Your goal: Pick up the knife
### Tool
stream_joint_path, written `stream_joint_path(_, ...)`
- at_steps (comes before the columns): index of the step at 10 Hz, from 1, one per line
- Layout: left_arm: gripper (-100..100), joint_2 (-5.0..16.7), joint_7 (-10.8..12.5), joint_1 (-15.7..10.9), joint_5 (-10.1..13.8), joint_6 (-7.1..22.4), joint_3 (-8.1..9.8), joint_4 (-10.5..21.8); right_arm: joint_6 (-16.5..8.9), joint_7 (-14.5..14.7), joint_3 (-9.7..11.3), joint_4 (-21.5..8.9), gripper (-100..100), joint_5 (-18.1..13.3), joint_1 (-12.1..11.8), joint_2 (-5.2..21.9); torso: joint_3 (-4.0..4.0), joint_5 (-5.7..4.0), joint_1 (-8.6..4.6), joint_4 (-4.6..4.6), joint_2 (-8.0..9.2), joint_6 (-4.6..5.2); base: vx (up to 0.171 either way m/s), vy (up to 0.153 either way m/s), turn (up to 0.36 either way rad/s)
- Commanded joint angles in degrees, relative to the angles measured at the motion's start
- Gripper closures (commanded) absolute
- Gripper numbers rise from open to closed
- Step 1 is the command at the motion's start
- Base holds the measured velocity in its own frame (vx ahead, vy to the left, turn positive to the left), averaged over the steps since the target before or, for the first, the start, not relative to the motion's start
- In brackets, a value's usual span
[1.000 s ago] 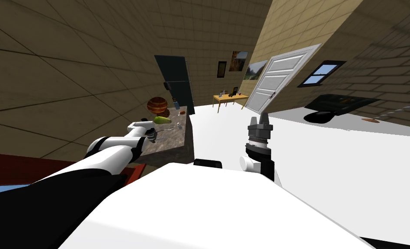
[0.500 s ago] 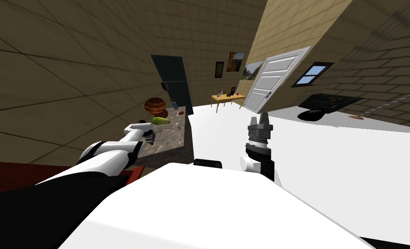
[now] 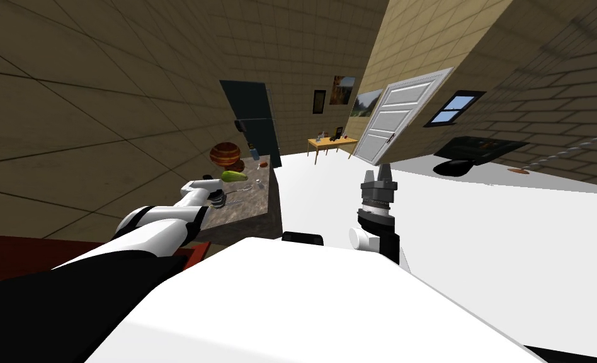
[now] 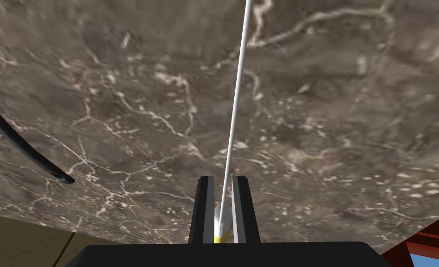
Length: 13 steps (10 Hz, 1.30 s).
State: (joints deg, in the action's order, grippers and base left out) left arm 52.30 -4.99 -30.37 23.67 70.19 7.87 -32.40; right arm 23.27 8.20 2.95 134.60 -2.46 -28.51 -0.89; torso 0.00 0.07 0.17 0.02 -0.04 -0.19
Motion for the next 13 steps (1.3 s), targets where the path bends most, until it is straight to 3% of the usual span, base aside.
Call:
stream_joint_path(1, 0, 0.0, 0.0, 0.0, 0.0, 0.0, 0.0, 0.0, 0.0, 0.0, 0.0, 0.0, 0, 0.0, 0.0, 0.0, 0.0, 0.0, 0.0, 0.0, 0.0, 0.0, 0.0, 0.0, 0.0)
stream_joint_path(2, 100, -0.1, -0.7, -1.8, -0.6, -1.0, -0.05, 2.4, 0.0, 0.0, 0.0, 0.0, 0, 0.0, 0.0, 0.0, 0.0, 0.0, 0.0, 0.0, 0.0, 0.0, 0.005, -0.004, 0.074)
stream_joint_path(8, 100, -2.2, -4.5, -10.8, -6.5, -2.6, 1.33, 10.3, 0.0, 0.0, 0.0, 0.0, 0, 0.0, 0.0, 0.0, 0.01, -0.03, -0.09, 0.03, -0.02, -0.04, 0.014, -0.017, 0.115)
stream_joint_path(9, 100, -2.2, -4.5, -10.6, -6.5, -2.6, 1.33, 8.6, 0.0, 0.0, 0.0, 0.0, 0, 0.0, 0.0, 0.0, 0.02, -0.03, -0.09, 0.04, 0.0, -0.06, 0.007, -0.014, 0.046)
stream_joint_path(12, 100, -2.3, -5.1, -12.4, -7.0, -3.3, 1.34, 11.8, 0.0, 0.0, 0.0, 0.0, 0, 0.0, 0.0, 0.0, 0.03, -0.01, -0.04, 0.03, 0.03, -0.08, 0.004, -0.005, 0.024)
stream_joint_path(13, 0, -2.4, -5.2, -12.5, -7.1, -3.5, 1.37, 12.1, 0.0, 0.0, 0.0, 0.0, 0, 0.0, 0.0, 0.0, 0.04, -0.03, -0.03, 0.04, 0.05, -0.04, 0.0, 0.0, 0.0)
